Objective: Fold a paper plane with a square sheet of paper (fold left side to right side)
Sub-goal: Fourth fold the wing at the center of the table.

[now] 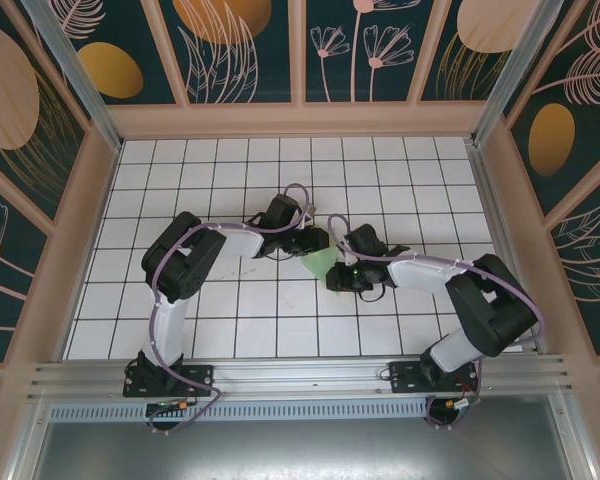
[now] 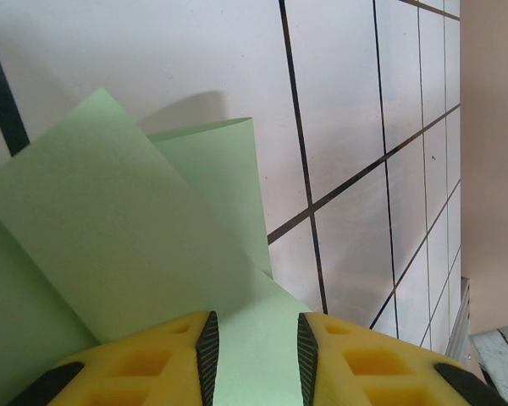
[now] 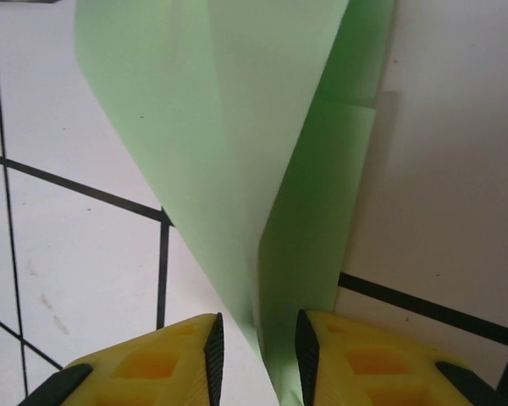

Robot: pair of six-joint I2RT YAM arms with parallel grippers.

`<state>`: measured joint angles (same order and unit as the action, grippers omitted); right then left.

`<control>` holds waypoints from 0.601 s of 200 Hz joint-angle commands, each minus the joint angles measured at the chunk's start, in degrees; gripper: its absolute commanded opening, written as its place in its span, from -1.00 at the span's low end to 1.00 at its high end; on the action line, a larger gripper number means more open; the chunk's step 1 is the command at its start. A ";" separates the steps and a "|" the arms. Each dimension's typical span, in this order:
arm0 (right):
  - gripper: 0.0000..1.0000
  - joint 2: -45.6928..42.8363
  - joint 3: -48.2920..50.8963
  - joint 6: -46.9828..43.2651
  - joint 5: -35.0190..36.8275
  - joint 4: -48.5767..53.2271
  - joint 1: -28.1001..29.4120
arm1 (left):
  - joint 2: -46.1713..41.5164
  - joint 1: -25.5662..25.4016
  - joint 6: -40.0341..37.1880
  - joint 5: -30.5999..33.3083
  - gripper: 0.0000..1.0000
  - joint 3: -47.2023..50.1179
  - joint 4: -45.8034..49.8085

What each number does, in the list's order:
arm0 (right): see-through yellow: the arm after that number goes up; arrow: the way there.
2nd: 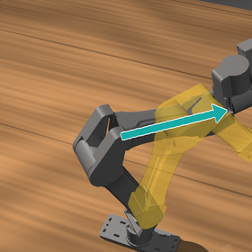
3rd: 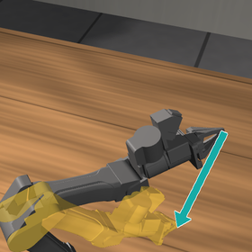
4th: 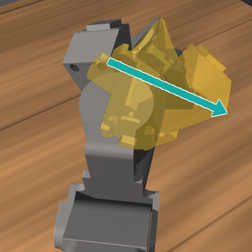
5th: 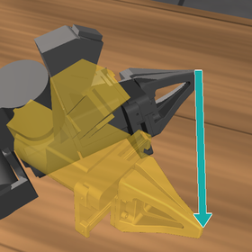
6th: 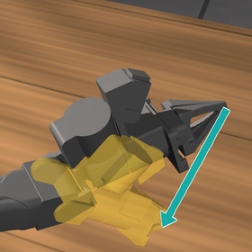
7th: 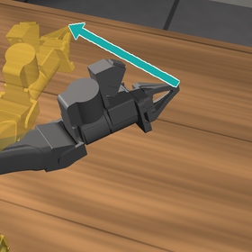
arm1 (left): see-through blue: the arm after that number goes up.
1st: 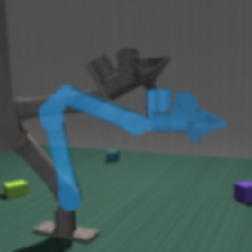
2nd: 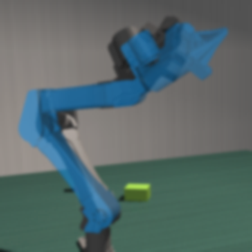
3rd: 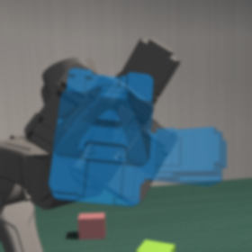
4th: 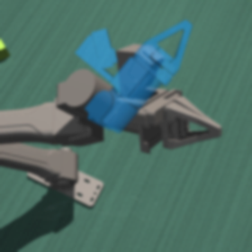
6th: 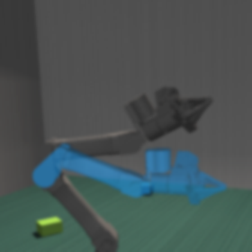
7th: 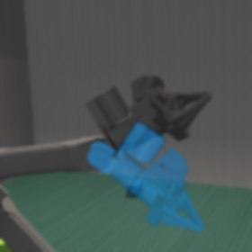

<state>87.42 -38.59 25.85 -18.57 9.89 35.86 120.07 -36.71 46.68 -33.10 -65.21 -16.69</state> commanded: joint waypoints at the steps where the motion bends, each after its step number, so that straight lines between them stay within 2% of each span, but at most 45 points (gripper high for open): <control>1: -0.42 1.31 -1.84 -0.43 2.85 2.06 0.74 | 4.91 -0.03 -2.03 5.92 -0.31 1.58 6.62; 20: -0.56 1.70 -2.10 -0.62 3.98 2.32 0.79 | 4.82 -0.05 -2.02 6.10 -0.31 1.67 6.58; 49: -1.00 1.54 -2.36 -1.40 4.77 2.68 0.32 | 4.48 -0.03 -2.26 6.72 -0.31 1.75 6.89; 72: -1.00 0.07 -1.34 -1.83 2.34 1.38 -0.76 | 3.80 -0.03 -2.59 7.13 -0.31 1.84 7.22; 120: -1.00 -2.62 4.57 -1.33 -11.31 -6.16 -4.15 | -0.21 0.49 -3.45 7.30 -0.25 1.82 6.70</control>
<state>86.76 -36.73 24.93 -22.44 7.66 32.47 119.61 -36.95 45.93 -32.27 -65.21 -16.38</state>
